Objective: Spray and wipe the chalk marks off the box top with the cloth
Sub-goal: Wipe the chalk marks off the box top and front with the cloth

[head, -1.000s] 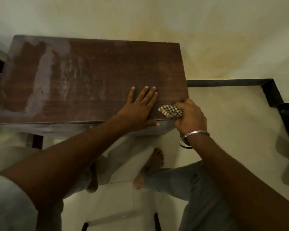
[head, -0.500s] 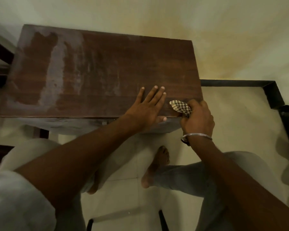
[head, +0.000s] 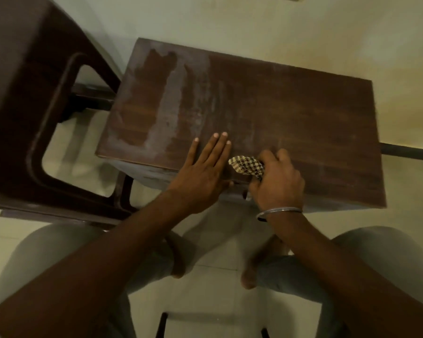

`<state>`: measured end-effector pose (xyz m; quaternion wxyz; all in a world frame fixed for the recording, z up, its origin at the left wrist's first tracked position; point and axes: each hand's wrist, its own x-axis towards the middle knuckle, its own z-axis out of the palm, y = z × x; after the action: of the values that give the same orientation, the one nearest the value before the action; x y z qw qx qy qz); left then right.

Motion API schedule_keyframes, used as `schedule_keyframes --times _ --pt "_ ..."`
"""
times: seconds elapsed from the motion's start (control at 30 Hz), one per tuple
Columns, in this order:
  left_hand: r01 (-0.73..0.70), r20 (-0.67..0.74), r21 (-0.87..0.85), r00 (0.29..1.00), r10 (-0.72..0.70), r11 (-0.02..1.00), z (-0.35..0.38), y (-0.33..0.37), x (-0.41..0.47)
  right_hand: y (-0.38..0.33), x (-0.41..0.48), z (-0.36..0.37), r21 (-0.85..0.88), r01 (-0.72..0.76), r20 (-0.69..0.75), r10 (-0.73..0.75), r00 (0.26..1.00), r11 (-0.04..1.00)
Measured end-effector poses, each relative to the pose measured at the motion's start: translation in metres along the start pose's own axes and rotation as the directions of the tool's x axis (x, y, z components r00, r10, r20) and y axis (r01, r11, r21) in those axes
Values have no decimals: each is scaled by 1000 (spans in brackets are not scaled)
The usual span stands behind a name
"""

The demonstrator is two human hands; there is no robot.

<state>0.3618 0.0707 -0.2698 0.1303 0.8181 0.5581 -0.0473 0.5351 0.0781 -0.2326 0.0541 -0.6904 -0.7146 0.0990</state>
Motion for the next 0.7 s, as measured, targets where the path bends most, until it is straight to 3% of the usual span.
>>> schedule_keyframes --times 0.33,0.5,0.7 --pt "308 83 -103 950 -300 946 -14 -83 -30 -99 8 24 3 200 22 -200 980 980" --pt "498 125 -169 867 -482 851 -24 -114 -43 -147 9 39 37 318 14 -318 948 948" --pt "630 113 -119 776 -620 767 -32 -142 -52 -196 15 58 168 466 4 -473 881 869"
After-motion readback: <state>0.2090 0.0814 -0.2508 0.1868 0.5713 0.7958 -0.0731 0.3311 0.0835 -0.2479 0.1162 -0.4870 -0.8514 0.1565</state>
